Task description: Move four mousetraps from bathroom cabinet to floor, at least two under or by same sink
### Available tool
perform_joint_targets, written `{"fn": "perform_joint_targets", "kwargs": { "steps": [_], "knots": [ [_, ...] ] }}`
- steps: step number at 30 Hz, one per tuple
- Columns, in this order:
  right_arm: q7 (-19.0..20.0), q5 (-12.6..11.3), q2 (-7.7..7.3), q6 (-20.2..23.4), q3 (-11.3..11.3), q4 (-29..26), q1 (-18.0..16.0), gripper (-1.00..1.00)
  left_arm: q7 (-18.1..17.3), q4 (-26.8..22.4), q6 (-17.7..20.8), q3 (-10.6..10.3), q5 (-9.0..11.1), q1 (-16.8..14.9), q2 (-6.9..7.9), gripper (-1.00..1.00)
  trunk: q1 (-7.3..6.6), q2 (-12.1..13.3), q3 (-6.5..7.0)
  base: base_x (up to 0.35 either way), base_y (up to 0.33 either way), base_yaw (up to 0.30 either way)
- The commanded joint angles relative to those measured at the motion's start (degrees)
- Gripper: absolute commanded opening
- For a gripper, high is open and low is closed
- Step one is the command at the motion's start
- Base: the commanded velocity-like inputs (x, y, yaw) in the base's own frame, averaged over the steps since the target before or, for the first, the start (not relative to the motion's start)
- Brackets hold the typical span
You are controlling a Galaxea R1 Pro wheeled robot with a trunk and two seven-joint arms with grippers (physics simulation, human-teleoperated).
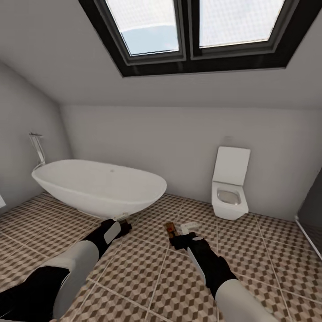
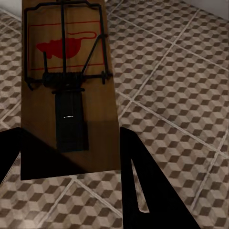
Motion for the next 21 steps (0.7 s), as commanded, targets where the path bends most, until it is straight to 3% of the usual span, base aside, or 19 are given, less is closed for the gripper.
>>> {"fn": "perform_joint_targets", "kwargs": {
  "steps": [1,21],
  "knots": [
    [-0.2,0.2,0.02,0.4,0.1,-0.1,0.0,-1.0,0.4,-0.1,0.2,-0.5,0.5,0.0,0.02,-1.0,0.0,0.0,-0.07,0.0,0.0,0.3],
    [-0.2,0.1,0.07,0.4,0.1,-0.1,0.0,-1.0,0.5,-0.1,0.2,-0.5,0.5,0.0,0.02,-1.0,0.0,0.0,-0.07,0.0,0.0,0.3]
  ]
}}
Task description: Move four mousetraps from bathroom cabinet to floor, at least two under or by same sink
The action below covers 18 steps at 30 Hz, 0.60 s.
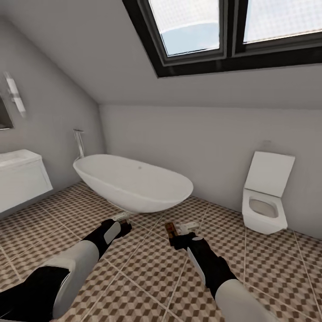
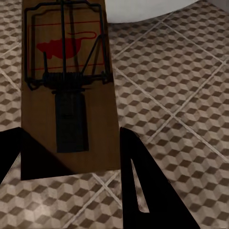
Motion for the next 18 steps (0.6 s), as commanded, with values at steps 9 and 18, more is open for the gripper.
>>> {"fn": "perform_joint_targets", "kwargs": {
  "steps": [9,18],
  "knots": [
    [-0.2,0.2,-0.02,0.4,0.1,-0.1,0.0,-1.0,0.6,-0.1,0.3,-0.4,0.5,0.0,0.02,-1.0,0.0,0.0,-0.07,0.0,0.0,0.3],
    [-0.2,0.2,-0.02,0.4,0.1,-0.1,0.0,-1.0,0.7,-0.1,0.3,-0.4,0.6,0.0,0.02,-1.0,0.0,0.0,-0.07,0.0,0.0,0.3]
  ]
}}
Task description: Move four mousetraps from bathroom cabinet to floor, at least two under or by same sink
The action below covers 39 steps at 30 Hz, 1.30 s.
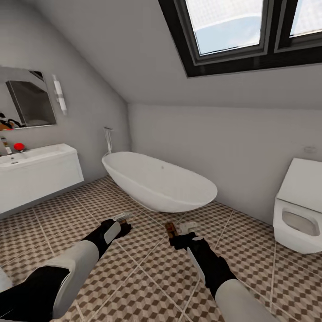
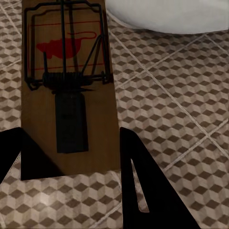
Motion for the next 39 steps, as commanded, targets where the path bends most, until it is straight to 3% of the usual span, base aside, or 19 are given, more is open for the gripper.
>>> {"fn": "perform_joint_targets", "kwargs": {
  "steps": [1,18,39],
  "knots": [
    [-0.2,0.2,-0.02,0.4,0.1,-0.1,0.0,-1.0,0.5,-0.1,0.2,-0.5,0.5,0.0,0.02,-1.0,0.0,0.0,-0.07,0.0,0.0,0.3],
    [-0.2,0.1,-0.11,0.4,0.1,-0.1,0.0,-1.0,0.5,-0.1,0.6,-0.4,1.0,0.0,0.05,-1.0,0.0,0.0,-0.07,0.006,0.0,0.284],
    [-0.1,0.0,-0.28,0.4,0.1,-0.1,0.0,-1.0,0.3,-0.1,0.2,-0.3,1.1,0.0,0.18,-1.0,0.0,0.0,-0.07,0.304,0.0,0.01]
  ]
}}
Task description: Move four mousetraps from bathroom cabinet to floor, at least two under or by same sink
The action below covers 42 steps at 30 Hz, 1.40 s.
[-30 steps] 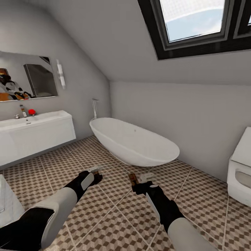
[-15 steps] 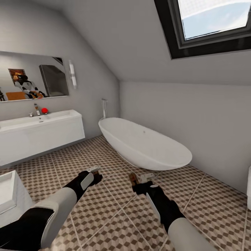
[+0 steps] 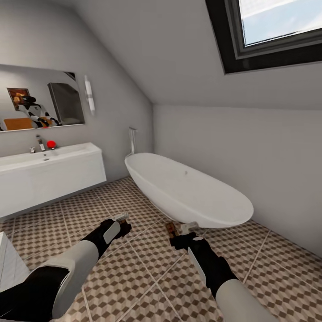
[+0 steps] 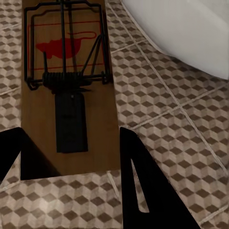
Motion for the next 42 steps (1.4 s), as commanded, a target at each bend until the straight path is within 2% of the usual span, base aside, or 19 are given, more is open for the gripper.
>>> {"fn": "perform_joint_targets", "kwargs": {
  "steps": [1,31,42],
  "knots": [
    [-0.2,0.2,-0.01,0.4,0.1,-0.1,0.0,-1.0,0.5,-0.1,0.3,-0.5,0.6,0.0,0.02,-1.0,0.04,0.0,-0.07,0.321,0.0,0.0],
    [-0.2,0.2,-0.03,0.5,0.0,-0.1,0.0,-1.0,0.5,-0.1,0.3,-0.4,0.6,0.0,0.01,-1.0,0.04,0.0,-0.07,0.321,0.0,0.0],
    [-0.2,0.0,-0.02,0.6,0.0,-0.1,0.0,-1.0,0.5,-0.1,0.3,-0.4,0.6,0.0,-0.01,-1.0,0.04,0.0,-0.07,0.321,0.0,0.088]
  ]
}}
